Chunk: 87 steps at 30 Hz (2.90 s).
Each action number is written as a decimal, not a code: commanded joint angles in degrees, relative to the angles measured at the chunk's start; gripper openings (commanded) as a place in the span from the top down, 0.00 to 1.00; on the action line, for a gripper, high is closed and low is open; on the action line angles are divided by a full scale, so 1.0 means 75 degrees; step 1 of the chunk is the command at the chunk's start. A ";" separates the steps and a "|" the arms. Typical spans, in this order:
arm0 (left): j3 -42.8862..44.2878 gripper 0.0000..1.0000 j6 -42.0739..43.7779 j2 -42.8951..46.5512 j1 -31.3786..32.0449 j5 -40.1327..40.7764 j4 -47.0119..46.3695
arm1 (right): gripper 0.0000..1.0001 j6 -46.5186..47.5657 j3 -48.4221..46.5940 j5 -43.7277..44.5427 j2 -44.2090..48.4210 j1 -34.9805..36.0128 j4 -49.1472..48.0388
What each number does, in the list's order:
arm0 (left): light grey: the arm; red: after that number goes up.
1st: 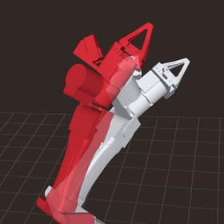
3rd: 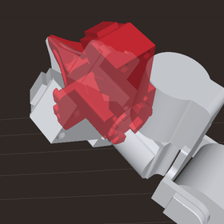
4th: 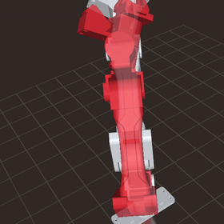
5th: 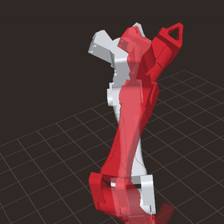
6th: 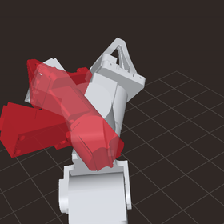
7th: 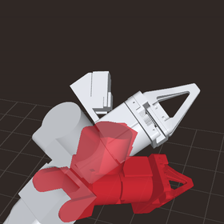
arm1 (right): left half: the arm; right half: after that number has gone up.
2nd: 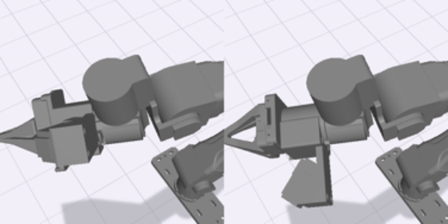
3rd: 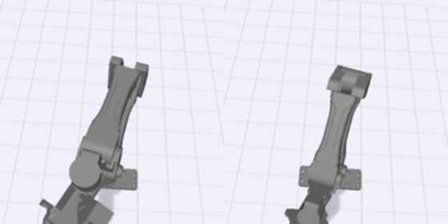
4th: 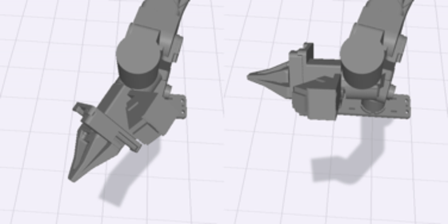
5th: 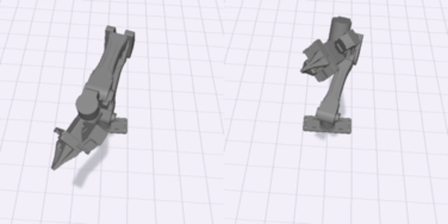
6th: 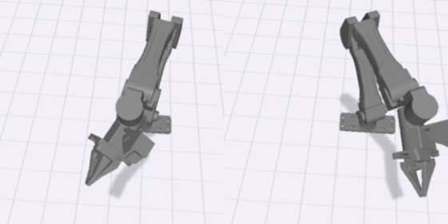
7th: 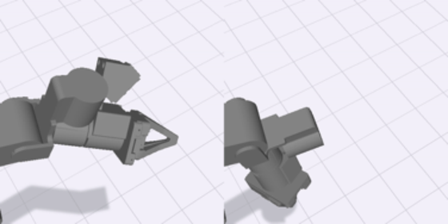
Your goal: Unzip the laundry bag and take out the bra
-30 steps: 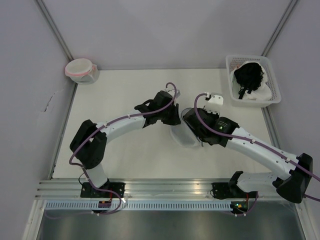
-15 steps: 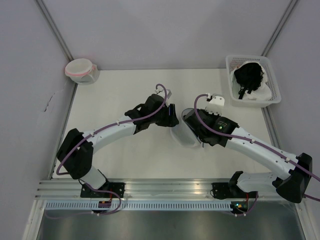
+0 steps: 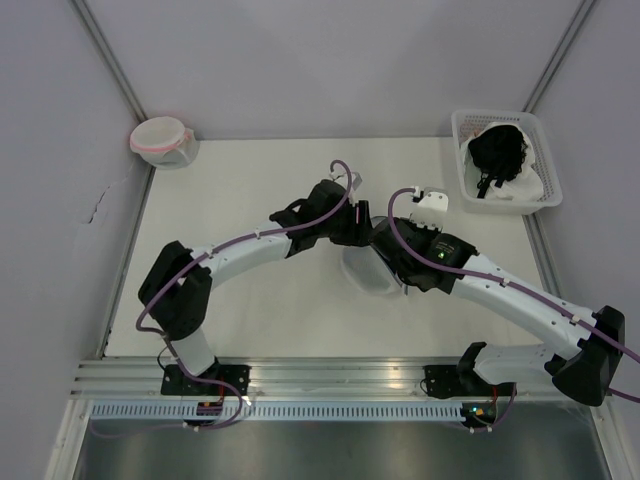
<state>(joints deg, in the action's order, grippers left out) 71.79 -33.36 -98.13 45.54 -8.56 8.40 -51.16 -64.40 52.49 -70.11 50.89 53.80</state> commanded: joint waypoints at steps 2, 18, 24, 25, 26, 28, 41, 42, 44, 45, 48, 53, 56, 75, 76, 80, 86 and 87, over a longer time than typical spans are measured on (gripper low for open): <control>0.0599 0.38 -0.0122 -0.0357 0.0139 0.0132 -0.0172 | 1.00 0.0117 -0.0038 0.0021 0.0113 0.0023 -0.0048; -0.1261 0.98 -0.0566 0.1419 0.0139 0.2277 0.0204 | 1.00 -0.1860 0.0044 0.0899 -0.0473 -0.0411 0.1908; -0.2247 0.98 -0.0883 0.2430 0.0139 0.2021 0.0040 | 0.20 -0.1037 0.0406 0.0318 0.0075 -0.0399 0.0778; -0.2375 0.98 -0.0918 0.2466 0.0139 0.1973 -0.0018 | 0.17 0.0245 0.0709 -0.0197 0.0217 -0.0399 -0.0643; -0.2400 0.98 -0.0942 0.2455 0.0139 0.1880 -0.0019 | 0.16 0.0873 0.0874 -0.1315 0.0358 -0.0399 -0.1342; -0.2493 0.98 -0.0965 0.2443 0.0139 0.1809 -0.0031 | 0.16 0.1777 0.1144 -0.2284 0.0652 -0.0399 -0.2376; -0.3501 0.98 -0.1305 0.3321 0.0139 0.1926 -0.0124 | 0.21 0.3023 0.1743 -0.5872 -0.0799 -0.0679 -0.5496; -0.3560 0.98 -0.1317 0.3368 0.0139 0.1949 -0.0113 | 0.22 0.3082 0.1755 -0.5943 -0.0894 -0.0704 -0.5614; -0.3619 0.98 -0.1364 0.3450 0.0139 0.1961 -0.0101 | 0.23 0.3141 0.1732 -0.6188 -0.1232 -0.0774 -0.5942; -0.3677 0.98 -0.1364 0.3509 0.0139 0.1961 -0.0101 | 0.23 0.3257 0.1708 -0.6283 -0.1362 -0.0797 -0.6024; -0.3771 0.98 -0.1422 0.3568 0.0139 0.1950 -0.0101 | 0.25 0.3375 0.1521 -0.6973 -0.1960 -0.0973 -0.6399; -0.3947 0.98 -0.1469 0.3720 0.0139 0.2043 -0.0089 | 0.37 0.3329 0.1368 -0.7865 -0.2546 -0.1137 -0.6810; -0.4029 0.98 -0.1505 0.3790 0.0139 0.2067 -0.0101 | 0.66 0.3270 0.1497 -0.8029 -0.2559 -0.1137 -0.6997; -0.4287 0.98 -0.1645 0.3732 0.0139 0.1915 -0.0183 | 1.00 0.3762 -0.0623 -0.3277 0.0325 -0.1254 -0.4338; -0.4298 0.98 -0.1668 0.3755 0.0139 0.1891 -0.0183 | 1.00 0.3716 -0.0856 -0.3017 0.0243 -0.1371 -0.4326; -0.4392 0.98 -0.1727 0.3860 0.0127 0.1739 -0.0195 | 0.99 0.3459 -0.1186 -0.2558 -0.0296 -0.1722 -0.4524; -0.4474 0.98 -0.1716 0.4037 0.0139 0.1633 -0.0113 | 0.99 0.3001 -0.1187 -0.2298 -0.0426 -0.2085 -0.5683; -0.4474 0.98 -0.1715 0.4048 0.0139 0.1610 -0.0101 | 1.00 0.2780 -0.1198 -0.2404 -0.0403 -0.2203 -0.5848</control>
<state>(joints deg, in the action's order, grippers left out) 38.94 -45.25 -69.23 46.48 4.82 6.44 -27.03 -70.94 29.89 -74.61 36.91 18.96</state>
